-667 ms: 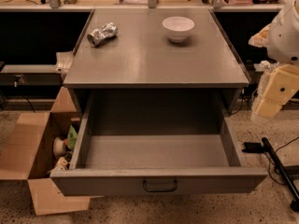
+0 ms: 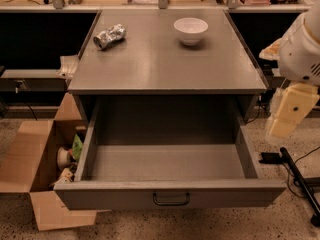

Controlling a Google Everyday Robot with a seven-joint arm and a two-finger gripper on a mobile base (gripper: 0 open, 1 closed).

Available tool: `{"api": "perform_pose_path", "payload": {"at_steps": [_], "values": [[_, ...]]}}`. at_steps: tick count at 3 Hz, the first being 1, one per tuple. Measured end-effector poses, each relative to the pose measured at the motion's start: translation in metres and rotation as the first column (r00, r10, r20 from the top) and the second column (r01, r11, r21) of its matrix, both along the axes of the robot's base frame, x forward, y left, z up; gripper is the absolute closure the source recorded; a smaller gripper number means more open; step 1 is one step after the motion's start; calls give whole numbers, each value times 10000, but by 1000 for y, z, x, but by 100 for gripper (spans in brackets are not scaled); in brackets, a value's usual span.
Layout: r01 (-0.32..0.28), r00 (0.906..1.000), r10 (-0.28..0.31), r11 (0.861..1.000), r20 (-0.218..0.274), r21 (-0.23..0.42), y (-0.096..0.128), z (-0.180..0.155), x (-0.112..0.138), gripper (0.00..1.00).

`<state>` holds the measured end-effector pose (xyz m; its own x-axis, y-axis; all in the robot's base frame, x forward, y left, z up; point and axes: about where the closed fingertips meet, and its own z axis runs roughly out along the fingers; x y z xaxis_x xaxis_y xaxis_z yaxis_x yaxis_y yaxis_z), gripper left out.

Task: Close top drawer

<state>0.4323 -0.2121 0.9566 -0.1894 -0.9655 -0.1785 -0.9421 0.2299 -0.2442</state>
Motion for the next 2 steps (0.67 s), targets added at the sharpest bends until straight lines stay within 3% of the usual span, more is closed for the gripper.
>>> {"api": "perform_pose_path", "payload": {"at_steps": [1, 2], "values": [[-661, 9968, 650, 9975, -456, -238, 6, -43, -13, 0], [-1186, 9894, 1168, 9928, -857, -162, 6, -84, -29, 16]]}}
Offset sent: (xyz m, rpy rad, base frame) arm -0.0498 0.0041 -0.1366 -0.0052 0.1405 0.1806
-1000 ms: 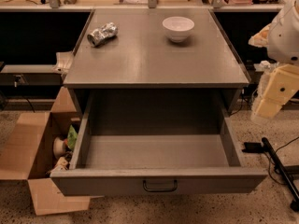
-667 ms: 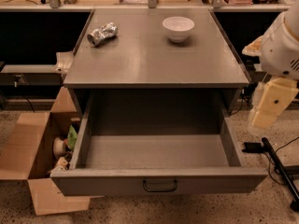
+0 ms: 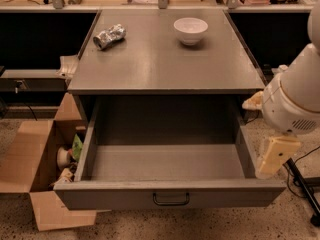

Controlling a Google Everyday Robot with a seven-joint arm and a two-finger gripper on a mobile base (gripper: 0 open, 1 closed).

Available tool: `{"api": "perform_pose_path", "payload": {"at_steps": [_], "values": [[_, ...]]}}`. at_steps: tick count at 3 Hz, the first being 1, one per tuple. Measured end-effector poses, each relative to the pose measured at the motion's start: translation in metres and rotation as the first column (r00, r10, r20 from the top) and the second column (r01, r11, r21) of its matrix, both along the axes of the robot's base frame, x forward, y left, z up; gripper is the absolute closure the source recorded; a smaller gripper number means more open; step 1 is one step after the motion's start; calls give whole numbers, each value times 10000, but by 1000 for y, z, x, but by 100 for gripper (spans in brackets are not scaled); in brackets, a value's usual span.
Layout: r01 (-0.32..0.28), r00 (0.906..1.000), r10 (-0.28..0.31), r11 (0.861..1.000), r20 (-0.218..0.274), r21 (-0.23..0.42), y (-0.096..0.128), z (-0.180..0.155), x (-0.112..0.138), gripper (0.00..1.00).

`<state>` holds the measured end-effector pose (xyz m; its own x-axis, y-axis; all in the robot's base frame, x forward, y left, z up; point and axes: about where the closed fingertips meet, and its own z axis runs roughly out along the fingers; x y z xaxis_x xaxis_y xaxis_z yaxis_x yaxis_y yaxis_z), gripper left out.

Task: Close top drawer

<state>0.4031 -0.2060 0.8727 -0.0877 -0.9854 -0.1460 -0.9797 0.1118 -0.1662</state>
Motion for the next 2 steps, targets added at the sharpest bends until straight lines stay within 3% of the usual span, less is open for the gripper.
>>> {"api": "perform_pose_path", "payload": {"at_steps": [2], "values": [[-323, 9960, 341, 9992, -821, 235, -14, -71, -27, 63]]}}
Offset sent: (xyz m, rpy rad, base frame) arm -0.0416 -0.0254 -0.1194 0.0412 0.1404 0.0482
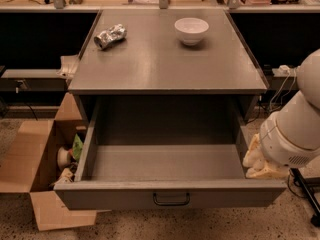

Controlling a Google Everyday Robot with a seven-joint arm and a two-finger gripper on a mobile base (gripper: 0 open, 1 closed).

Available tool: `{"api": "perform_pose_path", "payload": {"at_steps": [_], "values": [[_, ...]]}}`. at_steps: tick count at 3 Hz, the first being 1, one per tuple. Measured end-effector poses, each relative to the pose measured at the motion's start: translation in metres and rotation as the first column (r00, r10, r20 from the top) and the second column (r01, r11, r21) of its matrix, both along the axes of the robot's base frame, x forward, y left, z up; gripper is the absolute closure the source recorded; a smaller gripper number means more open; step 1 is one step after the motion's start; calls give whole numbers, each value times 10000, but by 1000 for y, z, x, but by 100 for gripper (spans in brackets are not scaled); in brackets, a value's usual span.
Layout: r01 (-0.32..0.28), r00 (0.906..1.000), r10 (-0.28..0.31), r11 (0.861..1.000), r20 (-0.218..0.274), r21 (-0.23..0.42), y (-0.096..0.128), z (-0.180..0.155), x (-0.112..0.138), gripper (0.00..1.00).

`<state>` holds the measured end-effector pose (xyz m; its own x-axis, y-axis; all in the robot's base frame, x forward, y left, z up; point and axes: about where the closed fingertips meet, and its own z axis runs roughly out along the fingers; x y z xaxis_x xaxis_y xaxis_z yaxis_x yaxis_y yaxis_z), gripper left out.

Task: Close top drawer

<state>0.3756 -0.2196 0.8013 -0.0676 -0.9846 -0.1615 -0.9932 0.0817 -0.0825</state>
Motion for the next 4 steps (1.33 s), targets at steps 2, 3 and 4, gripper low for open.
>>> {"api": "perform_pose_path", "payload": {"at_steps": [2, 3, 4], "values": [[-50, 9958, 73, 9997, -910, 254, -7, -63, -29, 100], [-54, 9891, 167, 9970, -1465, 767, -1, -110, -63, 100], [-84, 9898, 193, 9970, -1415, 774, -1, -111, -62, 100]]}}
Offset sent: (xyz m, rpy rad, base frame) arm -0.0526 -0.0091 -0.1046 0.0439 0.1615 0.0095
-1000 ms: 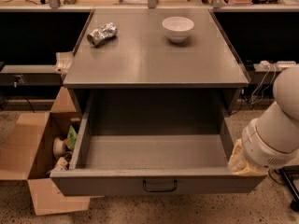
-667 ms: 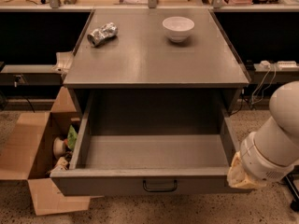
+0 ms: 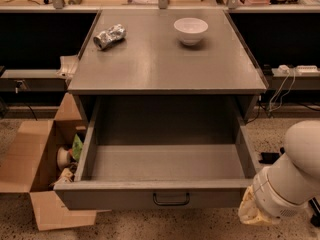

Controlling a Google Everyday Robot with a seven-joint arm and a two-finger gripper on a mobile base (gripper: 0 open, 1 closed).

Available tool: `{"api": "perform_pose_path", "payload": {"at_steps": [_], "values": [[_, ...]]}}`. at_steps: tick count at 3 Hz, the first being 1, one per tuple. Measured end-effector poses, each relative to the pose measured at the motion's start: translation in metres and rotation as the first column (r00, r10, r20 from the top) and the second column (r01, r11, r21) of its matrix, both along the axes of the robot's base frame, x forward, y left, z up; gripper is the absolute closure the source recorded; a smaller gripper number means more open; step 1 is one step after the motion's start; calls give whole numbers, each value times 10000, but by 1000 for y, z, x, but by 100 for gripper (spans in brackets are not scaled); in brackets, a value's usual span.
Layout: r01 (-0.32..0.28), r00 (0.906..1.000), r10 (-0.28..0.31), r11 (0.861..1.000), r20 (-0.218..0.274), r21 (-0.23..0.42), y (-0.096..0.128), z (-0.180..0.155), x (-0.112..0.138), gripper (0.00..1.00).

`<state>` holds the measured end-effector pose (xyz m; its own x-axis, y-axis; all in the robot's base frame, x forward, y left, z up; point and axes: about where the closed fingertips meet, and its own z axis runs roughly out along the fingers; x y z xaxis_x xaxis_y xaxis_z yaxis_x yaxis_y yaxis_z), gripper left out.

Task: Close top drawer

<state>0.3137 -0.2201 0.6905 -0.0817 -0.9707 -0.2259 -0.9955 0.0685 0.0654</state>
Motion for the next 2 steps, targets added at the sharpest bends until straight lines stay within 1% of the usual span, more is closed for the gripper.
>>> {"api": "perform_pose_path", "payload": {"at_steps": [1, 2], "values": [[-330, 9974, 324, 9994, 651, 73, 3, -14, 9, 100], [-433, 9900, 385, 9985, 1357, 321, 3, -38, 30, 100]]}}
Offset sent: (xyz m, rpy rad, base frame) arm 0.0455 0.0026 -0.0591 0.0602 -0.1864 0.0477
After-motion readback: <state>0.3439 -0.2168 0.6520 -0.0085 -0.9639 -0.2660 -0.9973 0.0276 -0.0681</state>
